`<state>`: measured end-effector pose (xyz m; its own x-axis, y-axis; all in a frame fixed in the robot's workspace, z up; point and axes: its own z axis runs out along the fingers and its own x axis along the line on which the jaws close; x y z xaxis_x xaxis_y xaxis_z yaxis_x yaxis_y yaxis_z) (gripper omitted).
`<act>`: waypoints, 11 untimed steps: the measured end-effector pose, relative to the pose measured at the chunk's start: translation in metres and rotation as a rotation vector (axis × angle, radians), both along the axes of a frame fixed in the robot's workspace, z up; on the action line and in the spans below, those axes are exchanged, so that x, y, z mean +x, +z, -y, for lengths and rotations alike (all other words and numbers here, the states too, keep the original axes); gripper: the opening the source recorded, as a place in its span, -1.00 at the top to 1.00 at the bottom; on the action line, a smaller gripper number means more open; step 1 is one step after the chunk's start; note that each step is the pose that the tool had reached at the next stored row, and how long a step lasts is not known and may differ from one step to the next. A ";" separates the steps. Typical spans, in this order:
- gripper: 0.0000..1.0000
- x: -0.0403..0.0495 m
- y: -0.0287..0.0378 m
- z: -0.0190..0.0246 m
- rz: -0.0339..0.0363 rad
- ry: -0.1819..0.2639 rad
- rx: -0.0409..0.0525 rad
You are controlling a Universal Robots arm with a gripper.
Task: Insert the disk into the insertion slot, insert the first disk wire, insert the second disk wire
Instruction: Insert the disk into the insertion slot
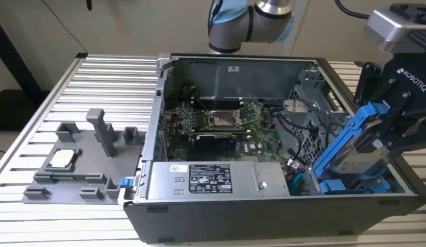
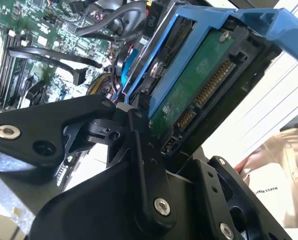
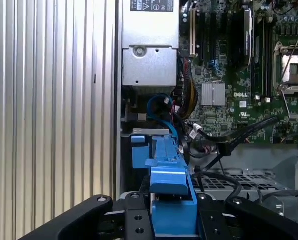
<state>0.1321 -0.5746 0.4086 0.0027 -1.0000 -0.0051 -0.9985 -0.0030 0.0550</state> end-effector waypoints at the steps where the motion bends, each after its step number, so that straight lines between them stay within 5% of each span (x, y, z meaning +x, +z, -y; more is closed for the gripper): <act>1: 0.35 0.0000 -0.0014 0.0000 0.0001 0.000 0.0000; 11: 0.35 0.0000 -0.0194 0.0000 0.0000 0.000 0.0000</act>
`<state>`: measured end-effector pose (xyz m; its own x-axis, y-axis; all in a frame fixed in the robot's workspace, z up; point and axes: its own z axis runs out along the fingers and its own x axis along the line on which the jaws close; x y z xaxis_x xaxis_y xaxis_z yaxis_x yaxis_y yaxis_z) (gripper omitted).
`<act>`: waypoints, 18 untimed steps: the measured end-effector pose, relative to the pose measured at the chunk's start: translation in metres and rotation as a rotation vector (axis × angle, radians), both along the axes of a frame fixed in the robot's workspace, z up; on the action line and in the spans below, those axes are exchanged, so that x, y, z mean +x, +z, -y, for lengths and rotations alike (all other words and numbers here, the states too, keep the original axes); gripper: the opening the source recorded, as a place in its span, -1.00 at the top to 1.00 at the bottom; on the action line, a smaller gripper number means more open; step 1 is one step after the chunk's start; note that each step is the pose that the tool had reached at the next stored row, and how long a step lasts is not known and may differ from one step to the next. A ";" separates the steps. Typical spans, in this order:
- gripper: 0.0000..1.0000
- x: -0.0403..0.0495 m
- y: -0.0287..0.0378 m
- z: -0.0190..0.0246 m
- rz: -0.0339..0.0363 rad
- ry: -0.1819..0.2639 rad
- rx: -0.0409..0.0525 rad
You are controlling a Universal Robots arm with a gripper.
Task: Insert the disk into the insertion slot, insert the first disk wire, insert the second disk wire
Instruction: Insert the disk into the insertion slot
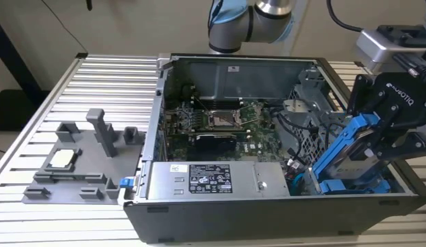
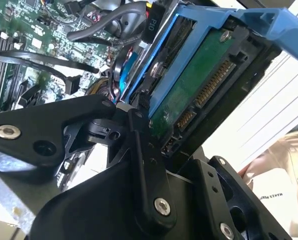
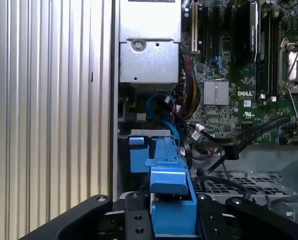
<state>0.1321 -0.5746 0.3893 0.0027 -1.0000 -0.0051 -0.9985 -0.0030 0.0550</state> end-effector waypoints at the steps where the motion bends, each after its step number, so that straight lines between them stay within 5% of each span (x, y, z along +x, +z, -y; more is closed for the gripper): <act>1: 0.35 0.0000 -0.0018 0.0000 0.0000 0.000 0.0000; 13: 0.35 0.0000 -0.0242 0.0000 0.0000 0.000 0.0001; 18: 0.35 0.0000 -0.0252 0.0000 0.0002 0.000 0.0005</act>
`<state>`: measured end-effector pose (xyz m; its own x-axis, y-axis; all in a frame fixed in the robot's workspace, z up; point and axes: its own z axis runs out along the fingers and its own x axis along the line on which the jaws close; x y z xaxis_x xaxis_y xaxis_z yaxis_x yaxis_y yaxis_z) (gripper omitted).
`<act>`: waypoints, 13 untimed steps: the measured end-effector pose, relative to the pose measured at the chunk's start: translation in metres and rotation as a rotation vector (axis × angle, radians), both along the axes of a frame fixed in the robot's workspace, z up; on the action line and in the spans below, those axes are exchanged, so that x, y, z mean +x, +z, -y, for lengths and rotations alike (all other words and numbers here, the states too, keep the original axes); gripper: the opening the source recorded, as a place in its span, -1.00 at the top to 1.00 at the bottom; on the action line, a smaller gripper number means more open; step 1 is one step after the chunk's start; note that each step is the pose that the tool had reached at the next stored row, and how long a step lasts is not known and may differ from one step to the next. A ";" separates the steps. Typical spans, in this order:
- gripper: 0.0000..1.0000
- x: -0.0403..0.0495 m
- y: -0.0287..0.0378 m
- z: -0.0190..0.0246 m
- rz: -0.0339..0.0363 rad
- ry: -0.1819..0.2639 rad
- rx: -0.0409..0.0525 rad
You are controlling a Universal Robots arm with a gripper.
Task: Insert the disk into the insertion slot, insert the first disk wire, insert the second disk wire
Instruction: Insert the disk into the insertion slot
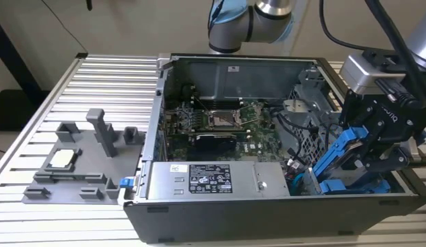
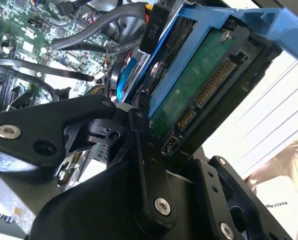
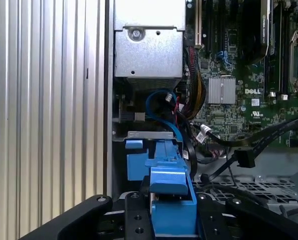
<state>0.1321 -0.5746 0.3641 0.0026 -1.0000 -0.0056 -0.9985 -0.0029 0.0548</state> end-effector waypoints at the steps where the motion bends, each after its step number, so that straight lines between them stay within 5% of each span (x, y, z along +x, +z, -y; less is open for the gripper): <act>1: 0.35 0.0000 -0.0001 0.0000 0.0000 0.000 0.0004; 7: 0.35 0.0000 0.0000 0.0000 -0.0001 0.000 0.0016; 13: 0.06 0.0000 0.0000 0.0000 0.0000 0.000 0.0028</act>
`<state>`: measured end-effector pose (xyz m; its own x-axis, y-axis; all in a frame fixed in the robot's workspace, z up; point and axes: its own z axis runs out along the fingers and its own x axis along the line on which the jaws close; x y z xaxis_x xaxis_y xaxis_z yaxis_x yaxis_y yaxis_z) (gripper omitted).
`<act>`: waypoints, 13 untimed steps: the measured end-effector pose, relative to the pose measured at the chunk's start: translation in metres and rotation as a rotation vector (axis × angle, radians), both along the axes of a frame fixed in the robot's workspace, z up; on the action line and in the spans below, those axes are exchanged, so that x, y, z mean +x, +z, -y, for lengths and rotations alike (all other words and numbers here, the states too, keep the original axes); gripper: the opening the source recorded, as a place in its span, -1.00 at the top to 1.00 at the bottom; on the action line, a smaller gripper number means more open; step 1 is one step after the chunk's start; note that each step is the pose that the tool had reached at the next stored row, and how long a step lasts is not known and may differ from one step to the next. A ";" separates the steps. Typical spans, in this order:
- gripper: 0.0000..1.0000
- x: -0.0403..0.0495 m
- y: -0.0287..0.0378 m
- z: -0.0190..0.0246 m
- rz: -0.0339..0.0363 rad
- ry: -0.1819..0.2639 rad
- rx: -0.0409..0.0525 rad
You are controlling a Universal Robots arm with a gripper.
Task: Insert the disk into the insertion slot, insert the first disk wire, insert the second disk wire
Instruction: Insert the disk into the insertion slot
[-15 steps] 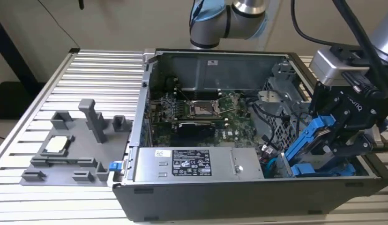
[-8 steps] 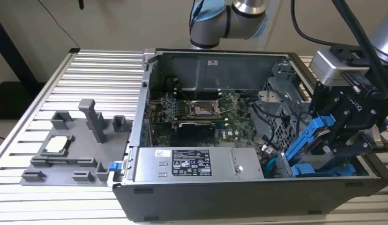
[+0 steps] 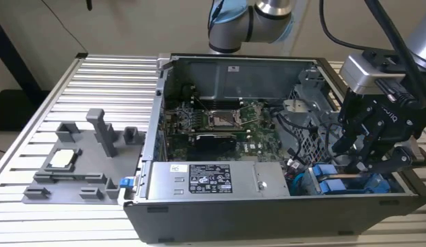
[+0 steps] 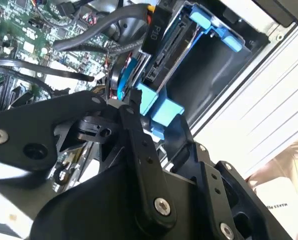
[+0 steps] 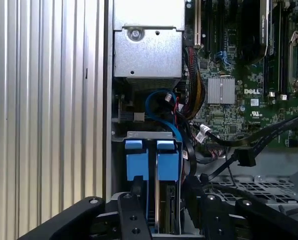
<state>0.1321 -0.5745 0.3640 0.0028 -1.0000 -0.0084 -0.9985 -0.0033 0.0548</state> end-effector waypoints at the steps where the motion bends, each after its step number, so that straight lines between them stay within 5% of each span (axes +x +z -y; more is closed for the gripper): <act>1: 0.06 0.0000 0.0000 0.0000 0.0000 0.000 -0.0001; 10: 0.06 0.0000 0.0212 -0.0007 -0.0001 0.000 -0.0182; 13: 0.06 0.0000 0.0233 -0.0026 0.0016 0.000 -0.0278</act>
